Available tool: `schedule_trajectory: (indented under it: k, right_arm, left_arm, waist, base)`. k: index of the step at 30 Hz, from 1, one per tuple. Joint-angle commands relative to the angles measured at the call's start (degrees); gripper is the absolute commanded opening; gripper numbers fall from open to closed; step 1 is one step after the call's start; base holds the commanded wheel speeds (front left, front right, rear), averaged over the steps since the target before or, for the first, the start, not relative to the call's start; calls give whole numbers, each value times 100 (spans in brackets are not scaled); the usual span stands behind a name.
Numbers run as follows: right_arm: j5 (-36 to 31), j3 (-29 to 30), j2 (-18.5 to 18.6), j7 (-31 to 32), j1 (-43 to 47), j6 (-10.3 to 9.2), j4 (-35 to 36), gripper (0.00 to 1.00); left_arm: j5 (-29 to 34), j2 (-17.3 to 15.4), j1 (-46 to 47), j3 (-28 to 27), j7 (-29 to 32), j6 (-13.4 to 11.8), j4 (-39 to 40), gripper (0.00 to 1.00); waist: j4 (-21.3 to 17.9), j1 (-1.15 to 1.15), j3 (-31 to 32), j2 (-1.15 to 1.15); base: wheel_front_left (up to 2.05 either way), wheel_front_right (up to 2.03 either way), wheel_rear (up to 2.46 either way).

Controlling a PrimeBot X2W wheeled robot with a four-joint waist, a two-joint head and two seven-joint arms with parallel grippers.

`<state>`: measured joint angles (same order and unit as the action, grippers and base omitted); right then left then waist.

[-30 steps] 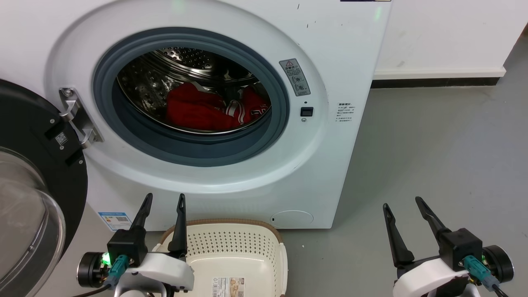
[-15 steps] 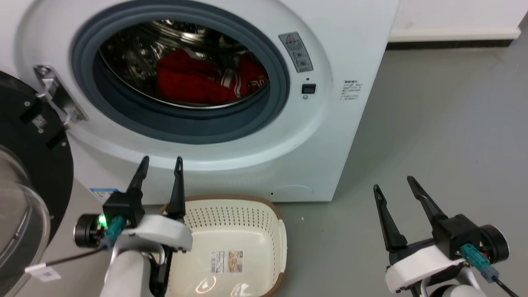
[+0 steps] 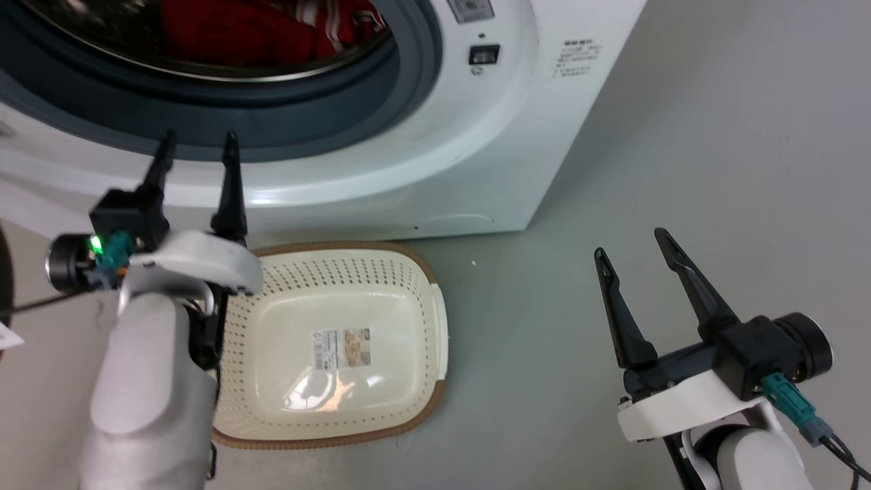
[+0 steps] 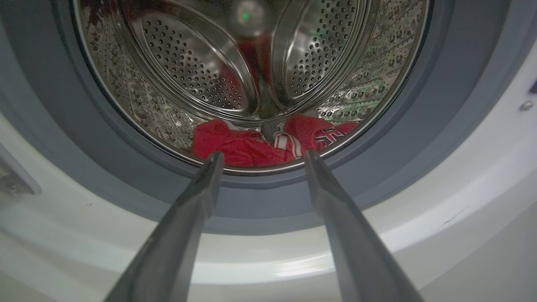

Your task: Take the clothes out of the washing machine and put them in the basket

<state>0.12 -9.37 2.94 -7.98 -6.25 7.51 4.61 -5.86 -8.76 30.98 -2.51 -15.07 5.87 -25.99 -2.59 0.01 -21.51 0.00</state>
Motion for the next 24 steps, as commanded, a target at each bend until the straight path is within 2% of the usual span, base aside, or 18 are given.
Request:
schedule_trajectory:
  k: [1,14,24]
  right_arm:
    - [40,-35,-11,-40,-142,-4,46,100]
    - [319,-440,-13,-372,-434,-4,0,100]
    - [594,-770,-13,-587,-566,-4,-108,100]
  left_arm:
    - [-38,-86,232,-19,-15,15,-93,100]
    - [-204,-797,2169,56,195,119,-1337,100]
    - [-265,-1373,3765,159,864,138,-2171,100]
  waist:
    - [-286,-1,-447,0]
    - [-966,-1,-1424,0]
    - [-1465,-1,-1835,0]
  base:
    - [0,0,0]
    - [0,0,0]
    - [0,0,0]
